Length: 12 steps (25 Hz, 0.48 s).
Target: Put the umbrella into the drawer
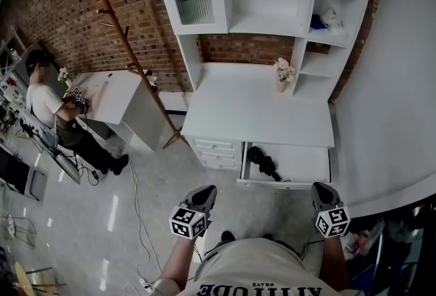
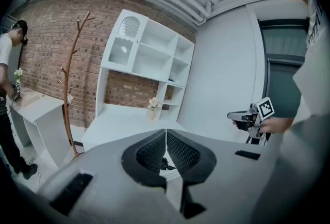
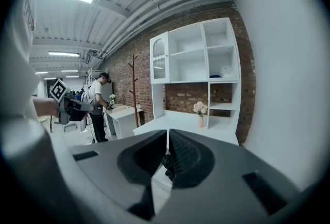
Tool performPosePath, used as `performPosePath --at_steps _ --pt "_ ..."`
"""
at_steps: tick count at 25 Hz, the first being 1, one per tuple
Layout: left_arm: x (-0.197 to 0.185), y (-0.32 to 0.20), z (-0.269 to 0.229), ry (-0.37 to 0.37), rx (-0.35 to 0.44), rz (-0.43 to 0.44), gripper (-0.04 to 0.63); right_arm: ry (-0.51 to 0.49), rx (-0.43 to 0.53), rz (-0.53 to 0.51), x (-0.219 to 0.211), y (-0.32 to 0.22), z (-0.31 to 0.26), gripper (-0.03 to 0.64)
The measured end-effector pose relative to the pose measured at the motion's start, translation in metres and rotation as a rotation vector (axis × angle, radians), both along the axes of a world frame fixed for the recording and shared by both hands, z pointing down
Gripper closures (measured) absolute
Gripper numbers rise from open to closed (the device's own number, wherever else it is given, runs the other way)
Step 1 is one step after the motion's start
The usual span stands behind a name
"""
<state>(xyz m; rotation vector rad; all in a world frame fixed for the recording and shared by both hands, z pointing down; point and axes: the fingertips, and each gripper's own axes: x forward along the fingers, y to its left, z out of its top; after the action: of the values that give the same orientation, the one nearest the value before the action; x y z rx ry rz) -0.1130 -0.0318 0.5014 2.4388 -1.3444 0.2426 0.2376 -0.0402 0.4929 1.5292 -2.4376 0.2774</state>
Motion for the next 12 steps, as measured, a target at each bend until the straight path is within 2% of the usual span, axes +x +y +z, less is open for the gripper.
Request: performPosePath --at_steps 12 --pt "-0.0011 -0.0041 -0.0091 -0.002 0.022 0.014 0.568 -0.003 0.015 0.023 0.0035 0.0050 -0.0085 0.581"
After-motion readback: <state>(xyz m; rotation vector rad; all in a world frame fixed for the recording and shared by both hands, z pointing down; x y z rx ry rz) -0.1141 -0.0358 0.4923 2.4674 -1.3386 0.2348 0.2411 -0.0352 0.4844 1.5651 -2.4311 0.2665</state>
